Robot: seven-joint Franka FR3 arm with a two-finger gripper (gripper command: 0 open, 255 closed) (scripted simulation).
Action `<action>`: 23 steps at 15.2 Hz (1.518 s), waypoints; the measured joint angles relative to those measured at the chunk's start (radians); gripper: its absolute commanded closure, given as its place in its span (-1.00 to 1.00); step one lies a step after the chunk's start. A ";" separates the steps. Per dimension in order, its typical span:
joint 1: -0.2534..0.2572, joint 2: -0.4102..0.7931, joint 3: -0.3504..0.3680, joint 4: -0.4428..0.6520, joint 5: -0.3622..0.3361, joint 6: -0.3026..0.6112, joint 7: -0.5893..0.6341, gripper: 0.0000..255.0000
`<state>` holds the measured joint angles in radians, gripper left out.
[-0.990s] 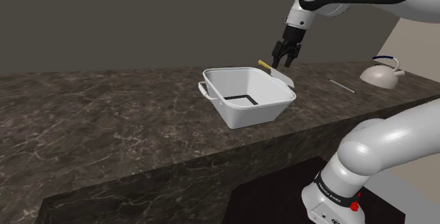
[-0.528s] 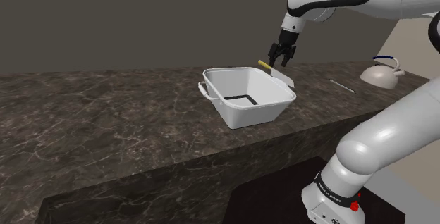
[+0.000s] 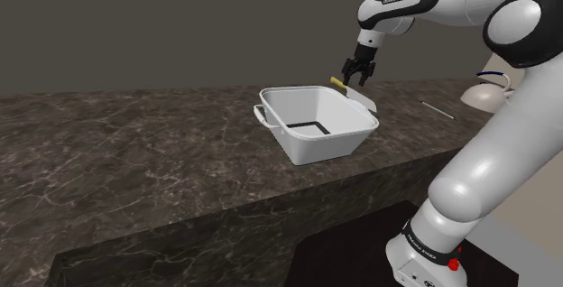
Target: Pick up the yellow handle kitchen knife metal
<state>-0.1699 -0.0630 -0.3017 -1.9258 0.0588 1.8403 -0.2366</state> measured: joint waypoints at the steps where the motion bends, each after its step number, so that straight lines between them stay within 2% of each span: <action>1: -0.009 0.039 -0.012 0.033 0.010 0.003 -0.014 -1.00; 4: -0.036 0.141 -0.037 0.130 0.039 0.001 -0.041 -1.00; 6: -0.047 0.179 -0.045 0.152 0.051 0.015 -0.051 -1.00; 13: -0.051 0.216 -0.045 0.111 0.065 0.089 -0.064 -1.00; 14: -0.051 0.218 -0.044 0.110 0.067 0.093 -0.065 1.00; 23: -0.051 0.221 -0.044 0.109 0.068 0.096 -0.065 1.00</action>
<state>-0.2209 0.1583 -0.3458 -1.8166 0.1268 1.9365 -0.3018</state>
